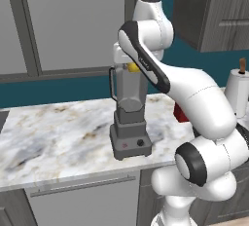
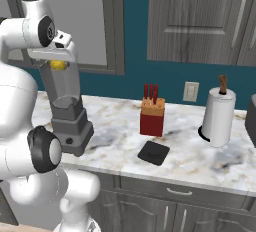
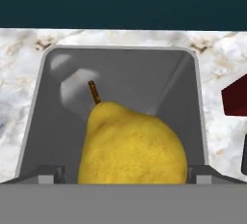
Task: Open the blender lid, put the pear in the blender, close the lid, and start the blender.
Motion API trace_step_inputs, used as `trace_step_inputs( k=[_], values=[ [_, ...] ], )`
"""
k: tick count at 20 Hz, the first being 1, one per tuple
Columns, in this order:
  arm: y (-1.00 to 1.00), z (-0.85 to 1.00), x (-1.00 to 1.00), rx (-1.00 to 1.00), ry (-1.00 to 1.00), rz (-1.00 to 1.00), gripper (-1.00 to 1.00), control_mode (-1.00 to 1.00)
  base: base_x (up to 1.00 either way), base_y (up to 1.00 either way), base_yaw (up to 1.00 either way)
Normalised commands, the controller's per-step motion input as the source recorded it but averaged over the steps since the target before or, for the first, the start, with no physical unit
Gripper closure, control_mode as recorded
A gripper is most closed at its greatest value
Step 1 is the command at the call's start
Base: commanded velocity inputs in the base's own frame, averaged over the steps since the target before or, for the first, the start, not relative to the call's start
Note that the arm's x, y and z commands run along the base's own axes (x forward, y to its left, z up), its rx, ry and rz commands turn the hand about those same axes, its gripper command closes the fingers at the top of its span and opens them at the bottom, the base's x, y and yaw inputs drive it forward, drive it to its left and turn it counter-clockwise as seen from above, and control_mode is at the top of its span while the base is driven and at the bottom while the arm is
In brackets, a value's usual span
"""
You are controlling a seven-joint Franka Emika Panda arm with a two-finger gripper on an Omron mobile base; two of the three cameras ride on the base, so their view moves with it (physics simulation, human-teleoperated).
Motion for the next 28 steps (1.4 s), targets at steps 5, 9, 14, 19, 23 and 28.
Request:
trace_step_inputs(
  k=[5,9,14,19,23,28],
  values=[
    [0.01,0.05,-0.15,0.00,-0.06,0.00,-1.00,-1.00,0.00,0.00,0.00],
    [-0.08,0.19,-0.21,0.00,-0.12,0.00,-1.00,-1.00,0.00,0.00,0.00],
    [-0.23,0.02,-0.21,0.00,-0.09,-0.01,-1.00,-1.00,0.00,0.00,0.00],
    [-0.75,0.00,-0.49,0.05,-0.05,-0.05,-1.00,-1.00,0.00,0.00,0.00],
    [-0.99,-0.30,-0.54,0.10,0.00,-0.05,-1.00,-1.00,0.00,0.00,0.00],
    [-1.00,-0.87,-0.32,0.07,0.03,-0.07,-1.00,-1.00,0.00,0.00,0.00]
  ],
)
